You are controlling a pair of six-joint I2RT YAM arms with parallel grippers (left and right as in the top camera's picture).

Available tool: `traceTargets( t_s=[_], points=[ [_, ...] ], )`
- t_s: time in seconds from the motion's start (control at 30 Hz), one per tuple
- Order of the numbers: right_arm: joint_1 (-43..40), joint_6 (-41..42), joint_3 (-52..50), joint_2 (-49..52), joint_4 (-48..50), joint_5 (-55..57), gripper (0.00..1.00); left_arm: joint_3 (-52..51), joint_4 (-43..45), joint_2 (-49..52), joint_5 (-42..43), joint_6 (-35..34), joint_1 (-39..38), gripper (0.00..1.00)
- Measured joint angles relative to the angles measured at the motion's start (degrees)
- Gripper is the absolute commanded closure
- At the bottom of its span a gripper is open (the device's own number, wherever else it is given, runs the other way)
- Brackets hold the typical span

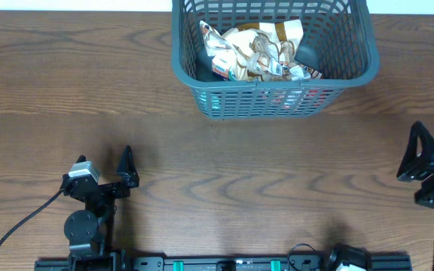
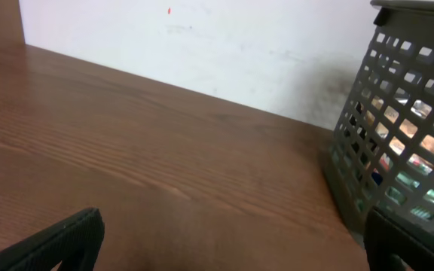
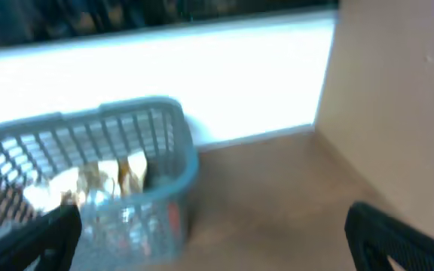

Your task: Pack container

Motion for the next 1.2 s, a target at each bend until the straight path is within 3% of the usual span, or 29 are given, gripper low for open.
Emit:
traceTargets(
  t_s=[0.17, 0.33, 0.63, 0.93, 1.2],
  points=[
    [3.76, -0.76, -22.73, -11.08, 21.92, -0.57, 0.01, 0.09, -0.13, 0.0, -0.02, 0.0, 0.0, 0.01],
    [9.44, -3.02, -36.68, -17.29, 31.91, -0.57, 0.01, 0.09, -0.13, 0.0, 0.0, 0.02, 0.0, 0.01],
    [18.49, -6.38, -52.81, -24.39, 39.41, 2.84, 0.01, 0.09, -0.13, 0.0, 0.0, 0.0, 0.0, 0.01],
    [18.56, -6.82, -68.5, -33.68, 42.95, 4.76, 0.01, 0.09, -0.13, 0.0, 0.0, 0.0, 0.0, 0.01],
    [18.56, -6.51, -73.55, -37.51, 45.05, 5.77, 0.01, 0.09, -0.15, 0.0, 0.0, 0.0, 0.0, 0.01]
  ],
)
